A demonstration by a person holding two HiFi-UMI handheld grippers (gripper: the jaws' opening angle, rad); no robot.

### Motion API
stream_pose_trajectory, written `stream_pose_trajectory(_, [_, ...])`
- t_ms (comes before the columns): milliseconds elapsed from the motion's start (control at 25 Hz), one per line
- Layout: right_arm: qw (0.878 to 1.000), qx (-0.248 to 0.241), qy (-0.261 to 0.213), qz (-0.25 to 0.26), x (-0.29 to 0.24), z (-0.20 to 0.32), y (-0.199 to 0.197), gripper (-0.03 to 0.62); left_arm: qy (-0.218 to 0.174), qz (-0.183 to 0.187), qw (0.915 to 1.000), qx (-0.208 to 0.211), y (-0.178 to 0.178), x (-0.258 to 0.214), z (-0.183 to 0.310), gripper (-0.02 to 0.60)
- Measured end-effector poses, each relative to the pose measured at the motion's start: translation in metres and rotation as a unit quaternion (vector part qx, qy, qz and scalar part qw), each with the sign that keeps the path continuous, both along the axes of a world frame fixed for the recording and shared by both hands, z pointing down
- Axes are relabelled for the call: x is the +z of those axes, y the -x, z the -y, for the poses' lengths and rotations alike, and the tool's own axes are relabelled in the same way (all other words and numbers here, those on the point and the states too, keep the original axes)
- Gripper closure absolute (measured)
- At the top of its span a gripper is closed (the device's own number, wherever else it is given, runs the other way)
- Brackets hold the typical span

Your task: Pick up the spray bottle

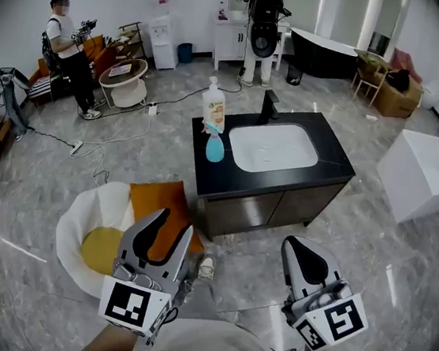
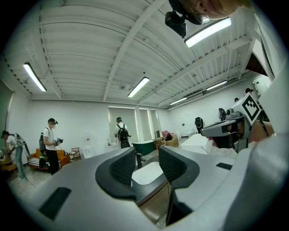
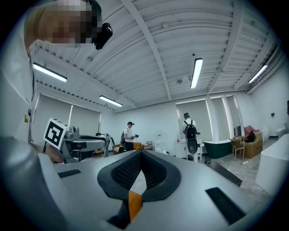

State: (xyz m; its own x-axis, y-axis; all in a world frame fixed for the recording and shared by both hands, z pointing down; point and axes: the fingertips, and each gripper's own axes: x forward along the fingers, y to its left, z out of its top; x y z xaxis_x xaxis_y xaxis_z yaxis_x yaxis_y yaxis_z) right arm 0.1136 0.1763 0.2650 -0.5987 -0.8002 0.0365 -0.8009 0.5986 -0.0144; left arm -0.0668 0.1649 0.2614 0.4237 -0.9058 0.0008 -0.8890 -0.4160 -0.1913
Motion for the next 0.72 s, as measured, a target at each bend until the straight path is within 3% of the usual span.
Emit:
stream_pose_trajectory(320, [1.000, 0.007, 0.023, 0.001, 0.011, 0.082, 0.013, 0.566, 0.017, 0.000, 0.9998, 0.001, 0.012, 0.008, 0.083, 0.407])
stream_pose_trajectory(720, [0.998, 0.017, 0.051, -0.012, 0.021, 0.227, 0.048, 0.566, 0.031, 0.001, 0.9995, 0.010, 0.034, 0.017, 0.237, 0.407])
